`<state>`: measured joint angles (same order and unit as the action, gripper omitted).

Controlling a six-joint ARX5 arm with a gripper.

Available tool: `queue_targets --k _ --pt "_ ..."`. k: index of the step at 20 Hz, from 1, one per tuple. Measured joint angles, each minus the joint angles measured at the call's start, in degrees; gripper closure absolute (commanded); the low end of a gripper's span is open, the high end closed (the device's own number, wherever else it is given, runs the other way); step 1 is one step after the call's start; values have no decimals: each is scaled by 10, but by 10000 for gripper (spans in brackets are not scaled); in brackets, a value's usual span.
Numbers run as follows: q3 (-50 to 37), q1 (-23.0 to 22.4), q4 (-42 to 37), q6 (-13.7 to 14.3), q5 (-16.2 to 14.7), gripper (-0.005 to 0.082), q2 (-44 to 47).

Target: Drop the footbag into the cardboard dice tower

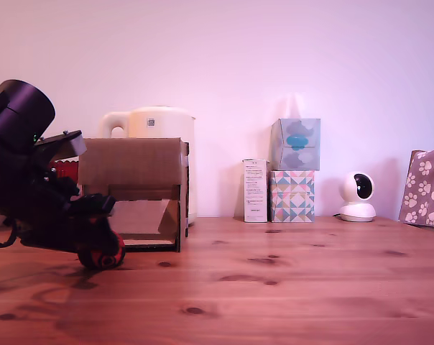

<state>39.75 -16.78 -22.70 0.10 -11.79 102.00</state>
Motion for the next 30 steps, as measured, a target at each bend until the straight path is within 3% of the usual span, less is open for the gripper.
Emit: queue_targets --k 3,6,12,15,20,25,27,30 --pt "0 0 10 -1 -2 590 -5" --pt "0 -1 72 -4 -19 590 -48" --pt "0 -1 141 -6 -27 590 -286" --pt "0 -1 145 -6 -27 589 -350" --pt "0 -1 55 -7 -25 589 -357" --pt "1 -1 -95 -7 7 589 -323" --pt "22 -1 -105 -7 10 589 -293" --pt "115 -1 -43 -7 9 589 -233"
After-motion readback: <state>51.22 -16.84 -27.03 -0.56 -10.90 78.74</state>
